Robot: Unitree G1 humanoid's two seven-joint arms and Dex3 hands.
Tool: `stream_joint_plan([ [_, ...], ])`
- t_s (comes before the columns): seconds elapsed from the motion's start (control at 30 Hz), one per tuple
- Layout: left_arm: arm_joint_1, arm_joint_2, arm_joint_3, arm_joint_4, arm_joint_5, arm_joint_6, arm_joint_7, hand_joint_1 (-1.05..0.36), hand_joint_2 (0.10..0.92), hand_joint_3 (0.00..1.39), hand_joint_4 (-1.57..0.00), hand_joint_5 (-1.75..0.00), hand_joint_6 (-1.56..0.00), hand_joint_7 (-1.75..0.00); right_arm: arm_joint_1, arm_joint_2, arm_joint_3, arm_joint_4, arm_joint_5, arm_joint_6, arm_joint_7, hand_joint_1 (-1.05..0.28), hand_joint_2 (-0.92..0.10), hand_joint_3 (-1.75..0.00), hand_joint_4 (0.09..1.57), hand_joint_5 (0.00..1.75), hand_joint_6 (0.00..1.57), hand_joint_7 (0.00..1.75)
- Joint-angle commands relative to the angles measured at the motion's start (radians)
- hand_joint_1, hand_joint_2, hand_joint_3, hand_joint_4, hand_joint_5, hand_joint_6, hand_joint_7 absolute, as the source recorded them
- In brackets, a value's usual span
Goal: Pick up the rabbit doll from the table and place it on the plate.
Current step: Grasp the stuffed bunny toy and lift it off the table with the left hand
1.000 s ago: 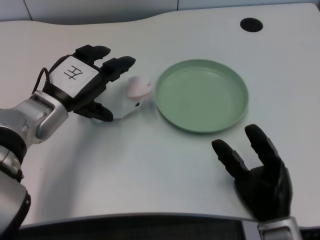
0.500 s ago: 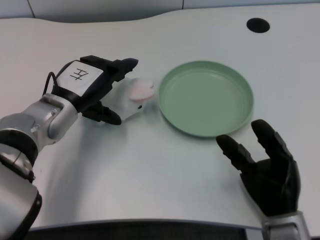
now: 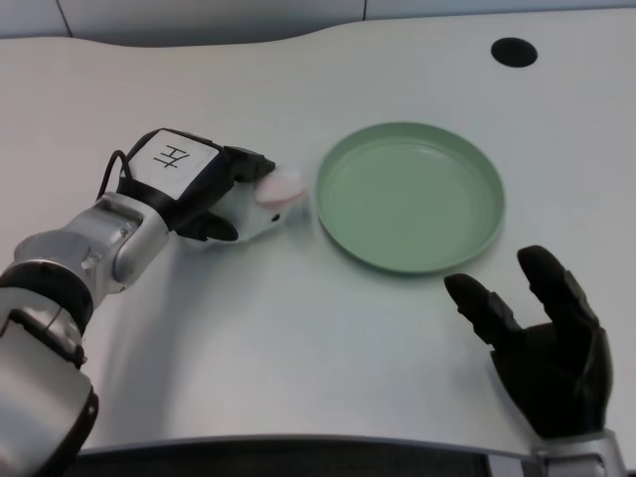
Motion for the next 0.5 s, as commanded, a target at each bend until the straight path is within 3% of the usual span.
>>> stream_joint_plan([
  [0.03, 0.019, -0.007, -0.015, 0.014, 0.000, 0.012, -0.014, -0.28, 0.842, 0.01, -0.88, -0.26, -0.92, -0.10, 0.027, 0.045, 0.012, -0.011, 0.005, 0.000, 0.010, -0.82, -0.92, -0.16, 0.95, 0.00, 0.89, 0.00],
  [0.17, 0.019, -0.006, -0.018, 0.014, -0.002, 0.013, -0.013, -0.27, 0.846, 0.01, -0.88, -0.26, -0.93, -0.09, 0.028, 0.044, 0.014, -0.011, 0.007, -0.001, 0.010, -0.81, -0.92, -0.16, 0.95, 0.00, 0.89, 0.00],
  [0.2, 0.024, -0.013, -0.023, 0.016, 0.004, 0.023, 0.006, -0.27, 0.847, 0.01, -0.88, -0.26, -0.93, -0.08, 0.028, 0.043, 0.015, -0.014, 0.009, 0.007, 0.007, -0.81, -0.92, -0.17, 0.95, 0.00, 0.89, 0.00],
  [0.3, 0.031, -0.024, -0.026, 0.021, 0.004, 0.035, 0.047, -0.15, 0.855, 0.00, -0.97, -0.34, -1.05, -0.12, 0.029, 0.041, 0.017, -0.020, 0.013, 0.019, 0.005, -0.81, -0.92, -0.16, 0.95, 0.01, 0.90, 0.00],
  [0.37, 0.027, -0.029, -0.020, 0.021, -0.006, 0.037, 0.046, -0.13, 0.855, 0.00, -0.97, -0.37, -1.07, -0.11, 0.029, 0.041, 0.016, -0.022, 0.014, 0.016, 0.005, -0.80, -0.92, -0.16, 0.95, 0.01, 0.89, 0.00],
  [0.5, 0.010, -0.027, -0.011, 0.011, -0.020, 0.011, 0.058, -0.10, 0.833, 0.00, -0.88, -0.60, -1.12, -0.07, 0.029, 0.039, 0.014, -0.025, 0.013, 0.011, 0.003, -0.80, -0.92, -0.16, 0.95, 0.00, 0.89, 0.00],
])
